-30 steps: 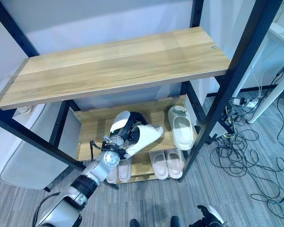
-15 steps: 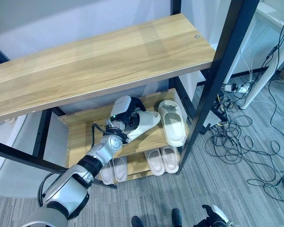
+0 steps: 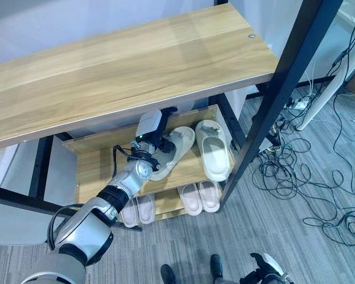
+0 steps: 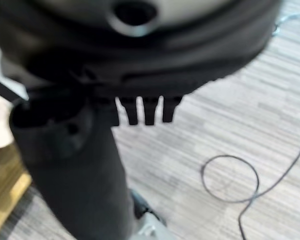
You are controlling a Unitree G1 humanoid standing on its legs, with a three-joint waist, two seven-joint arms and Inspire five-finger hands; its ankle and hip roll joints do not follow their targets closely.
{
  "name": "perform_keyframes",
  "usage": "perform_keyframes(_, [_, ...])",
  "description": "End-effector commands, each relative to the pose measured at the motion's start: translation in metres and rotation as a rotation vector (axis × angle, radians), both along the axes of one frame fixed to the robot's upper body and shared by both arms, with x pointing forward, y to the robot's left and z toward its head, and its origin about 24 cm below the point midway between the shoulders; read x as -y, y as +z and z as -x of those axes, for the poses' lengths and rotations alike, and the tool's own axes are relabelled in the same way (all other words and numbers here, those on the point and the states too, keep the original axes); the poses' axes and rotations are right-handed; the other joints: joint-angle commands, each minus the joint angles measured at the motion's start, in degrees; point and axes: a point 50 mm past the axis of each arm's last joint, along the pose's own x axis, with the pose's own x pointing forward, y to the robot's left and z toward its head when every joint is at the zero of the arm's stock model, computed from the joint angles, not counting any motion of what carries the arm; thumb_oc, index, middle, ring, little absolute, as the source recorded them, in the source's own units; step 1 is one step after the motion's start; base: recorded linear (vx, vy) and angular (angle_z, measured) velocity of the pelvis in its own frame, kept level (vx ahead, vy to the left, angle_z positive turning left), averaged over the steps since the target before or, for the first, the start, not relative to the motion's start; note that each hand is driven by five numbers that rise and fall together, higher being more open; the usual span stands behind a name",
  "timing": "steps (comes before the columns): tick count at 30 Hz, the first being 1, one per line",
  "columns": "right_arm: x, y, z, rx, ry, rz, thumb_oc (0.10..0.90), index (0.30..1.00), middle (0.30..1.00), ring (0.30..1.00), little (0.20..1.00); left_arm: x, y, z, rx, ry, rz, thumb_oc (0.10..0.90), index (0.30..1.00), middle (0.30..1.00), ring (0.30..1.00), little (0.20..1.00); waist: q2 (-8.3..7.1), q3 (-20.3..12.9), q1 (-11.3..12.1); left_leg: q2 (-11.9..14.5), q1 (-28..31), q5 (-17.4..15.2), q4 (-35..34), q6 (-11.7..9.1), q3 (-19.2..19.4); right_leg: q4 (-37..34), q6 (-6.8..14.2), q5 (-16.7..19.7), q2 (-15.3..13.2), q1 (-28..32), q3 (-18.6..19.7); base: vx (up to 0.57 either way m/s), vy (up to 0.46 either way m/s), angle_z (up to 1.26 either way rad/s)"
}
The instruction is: Arrange the slippers neatly on the shoe rack.
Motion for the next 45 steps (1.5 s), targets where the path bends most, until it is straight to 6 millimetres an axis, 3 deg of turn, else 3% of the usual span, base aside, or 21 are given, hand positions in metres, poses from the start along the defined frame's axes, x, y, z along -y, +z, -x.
perform_keyframes(1, [0.009, 0.002, 0.003, 0.023, -0.030, 0.023, 0.800, 0.900, 0.900, 0.900, 0.900, 0.012, 0.083, -0.018, 0.289, -0.015, 0.022, 0.800, 0.900, 0.900, 0.900, 0.900, -0.11, -2.05, 1.23, 2.37, -1.50, 0.09, 0.07, -4.39, -1.98, 0.23, 8.22, 1.47, -3.90, -4.10, -4.85, 0.01, -0.008, 0.07])
perform_keyframes(13, [0.004, 0.000, 0.003, 0.013, -0.041, 0.004, 0.800, 0.900, 0.900, 0.900, 0.900, 0.000, 0.052, -0.007, 0.212, -0.031, -0.029, 0.800, 0.900, 0.900, 0.900, 0.900, -1.33, -1.73, 2.62, 2.41, -0.79, -0.17, 0.07, -4.61, -2.78, 0.23, 7.94, 1.22, -3.71, -2.67, -6.32, 0.00, 0.001, 0.05])
perform_keyframes(21, [0.000, -0.002, 0.005, -0.005, -0.039, -0.010, 0.800, 0.900, 0.900, 0.900, 0.900, -0.010, 0.044, 0.001, 0.183, -0.049, 0.032, 0.800, 0.900, 0.900, 0.900, 0.900, -1.97, -1.83, 3.61, 2.49, -0.07, -0.11, 0.07, -4.81, -3.31, 0.23, 7.72, 0.89, -3.66, -1.26, -7.36, 0.00, -0.001, 0.08])
perform_keyframes(32, [-0.010, -0.002, -0.003, -0.003, -0.039, -0.043, 0.800, 0.900, 0.900, 0.900, 0.900, -0.030, 0.013, 0.026, 0.009, -0.085, 0.533, 0.800, 0.900, 0.900, 0.900, 0.900, -2.91, -2.63, 5.25, 2.59, 1.84, -0.15, 0.07, -4.93, -4.41, 0.23, 7.31, 0.16, -3.50, 1.55, -8.79, 0.01, 0.001, 0.06])
perform_keyframes(45, [-0.012, -0.002, -0.006, -0.009, -0.050, -0.060, 0.800, 0.900, 0.900, 0.900, 0.900, -0.027, -0.032, 0.057, -0.195, -0.132, 0.830, 0.800, 0.900, 0.900, 0.900, 0.900, -3.84, -3.17, 6.30, 2.43, 3.98, -0.81, 0.07, -4.73, -4.90, 0.23, 6.96, -0.41, -3.59, 4.18, -10.01, 0.02, 0.011, 0.05])
